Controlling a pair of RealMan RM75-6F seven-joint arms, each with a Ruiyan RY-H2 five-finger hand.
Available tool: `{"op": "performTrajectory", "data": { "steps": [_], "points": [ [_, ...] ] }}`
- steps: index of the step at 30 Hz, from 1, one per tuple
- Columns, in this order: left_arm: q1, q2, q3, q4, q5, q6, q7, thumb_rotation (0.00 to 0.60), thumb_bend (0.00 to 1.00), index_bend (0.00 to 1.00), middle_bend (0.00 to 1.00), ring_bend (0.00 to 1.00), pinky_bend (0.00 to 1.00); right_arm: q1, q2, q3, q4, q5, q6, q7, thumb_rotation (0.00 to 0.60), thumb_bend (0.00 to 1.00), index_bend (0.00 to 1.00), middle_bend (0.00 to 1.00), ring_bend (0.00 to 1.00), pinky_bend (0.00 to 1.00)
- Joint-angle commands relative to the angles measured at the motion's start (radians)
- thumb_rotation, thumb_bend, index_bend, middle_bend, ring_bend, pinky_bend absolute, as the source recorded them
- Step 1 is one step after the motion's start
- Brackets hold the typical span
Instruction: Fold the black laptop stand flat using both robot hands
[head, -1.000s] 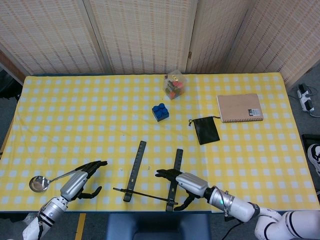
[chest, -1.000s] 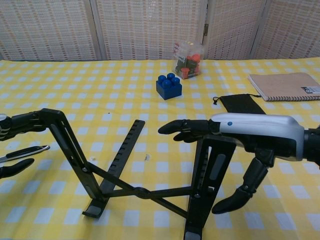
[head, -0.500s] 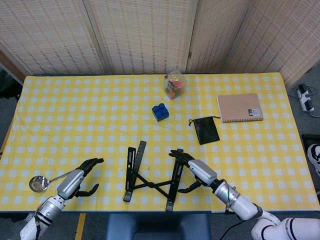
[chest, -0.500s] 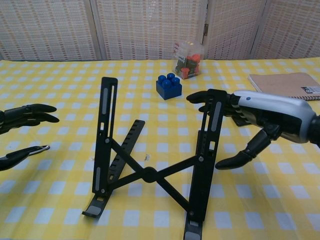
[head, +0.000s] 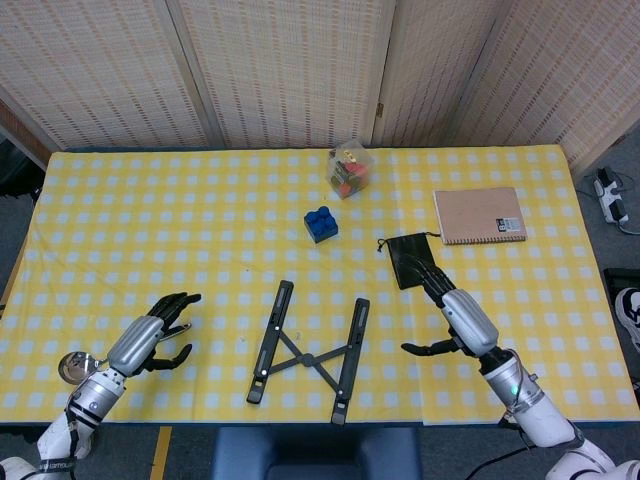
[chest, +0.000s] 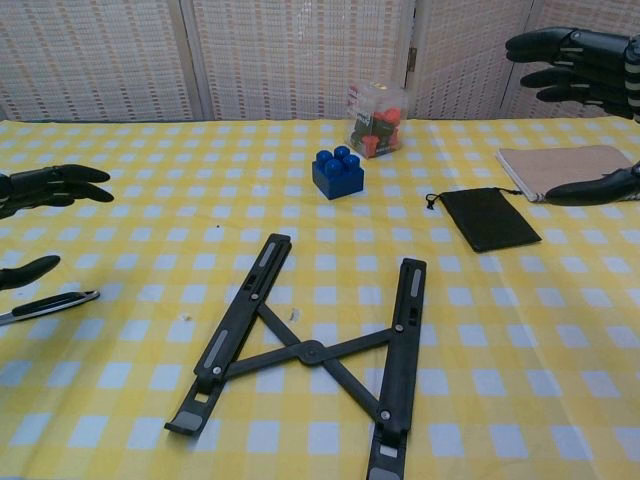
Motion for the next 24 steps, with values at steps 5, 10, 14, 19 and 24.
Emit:
{"op": "performTrajectory", "data": {
  "steps": [5,10,14,19,24],
  "points": [
    [-0.081,-0.014,-0.078,0.036,-0.033,-0.069,0.231,0.600,0.45,0.00,0.14,0.00,0.00,-0.006,0.006,0.007,-0.015,-0.055,-0.034,-0.280,0.600,0.12,0.22,0.39,0.39,0.25],
    [-0.134,-0.073,-0.117,0.083,-0.052,-0.112,0.396,0.600,0.27,0.00,0.13,0.00,0.00,0.015,-0.028,0.015,-0.002,-0.057,-0.091,-0.426,0.600,0.12,0.48,0.67,0.68,0.63],
    [-0.170,-0.123,-0.134,0.129,-0.064,-0.145,0.465,0.600,0.23,0.00,0.10,0.00,0.00,0.033,-0.070,0.026,0.024,-0.033,-0.143,-0.528,0.600,0.12,0.56,0.76,0.77,0.75],
    [-0.191,-0.174,-0.145,0.175,-0.093,-0.169,0.494,0.600,0.23,0.00,0.08,0.00,0.00,0.052,-0.157,0.039,0.104,-0.012,-0.189,-0.677,0.600,0.12,0.63,0.85,0.88,0.87],
    [-0.180,-0.180,-0.134,0.174,-0.093,-0.150,0.477,0.600,0.23,0.00,0.08,0.00,0.00,0.076,-0.258,0.049,0.221,0.026,-0.246,-0.745,0.600,0.12,0.65,0.88,0.91,0.91]
  ]
}}
